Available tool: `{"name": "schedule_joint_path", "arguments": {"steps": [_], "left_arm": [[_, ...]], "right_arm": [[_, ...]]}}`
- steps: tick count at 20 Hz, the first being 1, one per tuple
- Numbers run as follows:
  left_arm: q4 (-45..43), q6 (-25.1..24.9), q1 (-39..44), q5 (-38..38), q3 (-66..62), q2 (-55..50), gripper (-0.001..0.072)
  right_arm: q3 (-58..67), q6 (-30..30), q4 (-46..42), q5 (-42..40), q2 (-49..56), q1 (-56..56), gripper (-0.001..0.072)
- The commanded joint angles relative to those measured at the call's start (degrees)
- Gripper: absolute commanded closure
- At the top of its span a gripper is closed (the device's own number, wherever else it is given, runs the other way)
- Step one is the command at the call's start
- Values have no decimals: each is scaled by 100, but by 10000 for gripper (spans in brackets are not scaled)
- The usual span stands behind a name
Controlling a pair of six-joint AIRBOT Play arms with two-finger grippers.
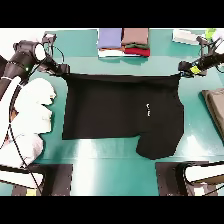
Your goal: Fold the shirts.
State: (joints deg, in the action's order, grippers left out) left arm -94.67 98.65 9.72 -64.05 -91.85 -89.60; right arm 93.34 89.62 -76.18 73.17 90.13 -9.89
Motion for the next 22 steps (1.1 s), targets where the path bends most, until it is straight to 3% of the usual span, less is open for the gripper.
{"name": "schedule_joint_path", "arguments": {"steps": [1, 11, 12, 13, 14, 15, 16, 17, 18, 20, 22], "left_arm": [[577, -544, -111, -168, 103, -79, 677], [791, -656, -111, -249, 1314, -79, 676], [791, -656, -111, -332, 1307, -79, 676], [791, -658, -111, -431, 1305, -72, 675], [767, -673, -111, -573, 1287, -72, 675], [662, -673, -114, -717, 1287, -44, 674], [538, -671, -114, -844, 1290, 28, 585], [457, -660, -114, -929, 1290, 136, 289], [420, -654, -114, -970, 1292, 278, 156], [422, -654, -111, -1139, 1298, 603, 167], [442, -636, -111, -1309, 1467, 1016, 167]], "right_arm": [[133, -122, -101, 293, 127, 20, 697], [-2439, -55, -280, -621, -785, 17, 692], [-2553, -55, -280, -621, -824, 17, 647], [-2632, -55, -280, -625, -868, 15, 454], [-2638, -55, -286, -605, -916, 15, 365], [-2614, -55, -286, -592, -994, 15, 365], [-2581, -57, -304, -560, -1137, 15, 365], [-2599, -57, -315, -566, -1338, 2, 366], [-2660, -57, -315, -560, -1572, -37, 365], [-2822, -57, -330, -184, -1971, -184, 363], [-3185, -74, -356, 450, -2323, -407, 230]]}}
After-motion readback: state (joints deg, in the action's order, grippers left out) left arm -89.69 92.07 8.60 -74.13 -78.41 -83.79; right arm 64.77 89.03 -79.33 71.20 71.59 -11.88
